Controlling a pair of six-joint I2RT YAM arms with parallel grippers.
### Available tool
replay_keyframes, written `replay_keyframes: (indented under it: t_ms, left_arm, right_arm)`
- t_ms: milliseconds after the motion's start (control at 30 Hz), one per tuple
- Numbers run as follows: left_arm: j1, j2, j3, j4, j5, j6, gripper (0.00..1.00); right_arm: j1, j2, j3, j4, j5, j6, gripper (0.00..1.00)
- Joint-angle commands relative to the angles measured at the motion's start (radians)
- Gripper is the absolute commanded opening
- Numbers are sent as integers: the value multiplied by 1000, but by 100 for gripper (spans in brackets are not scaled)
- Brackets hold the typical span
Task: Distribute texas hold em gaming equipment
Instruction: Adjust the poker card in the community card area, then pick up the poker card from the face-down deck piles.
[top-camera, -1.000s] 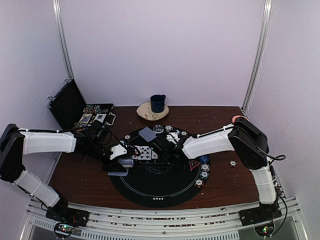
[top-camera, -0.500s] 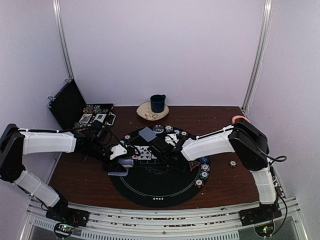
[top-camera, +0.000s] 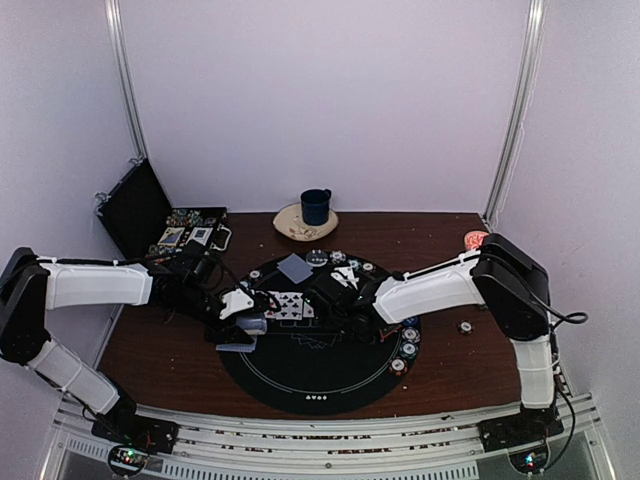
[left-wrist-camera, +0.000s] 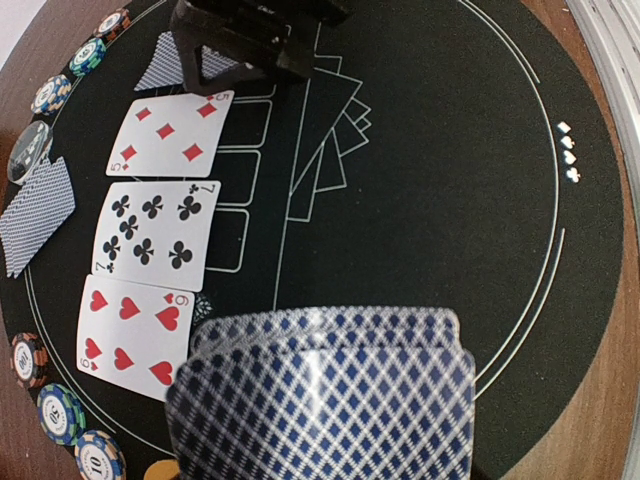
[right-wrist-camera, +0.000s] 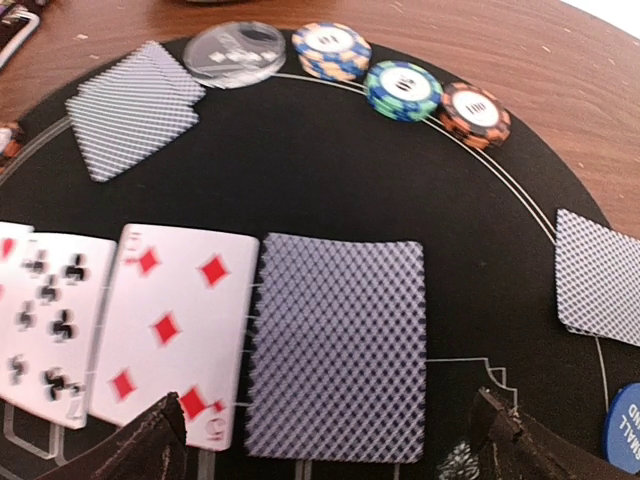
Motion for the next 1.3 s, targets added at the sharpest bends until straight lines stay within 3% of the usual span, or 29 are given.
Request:
replay_keyframes:
  t_ms: [0,167,400,533,767,1267]
  left_arm:
    - [1,9,17,33,8,-9,35]
    - [1,6,16,33,11,-5,35]
    - [1,-1,13,31,25,1,35]
    - [1,-9,10,26,35,9,35]
    - [1,-24,2,21,48,21,35]
    - [-2,-30,0,-4,84,48,35]
  right_arm:
    - [10,-115,-55,153,-80,-63,100]
    - [8,-262,-192,307,-125,-110,100]
    - [-4,-381,-400,698,-503,-240,100]
    - [-2,-293,-340,748,-714,-253,100]
    - [-1,-131,-219,825,-894,-204,100]
    - [-19,57,-99,935,-1027,-90,100]
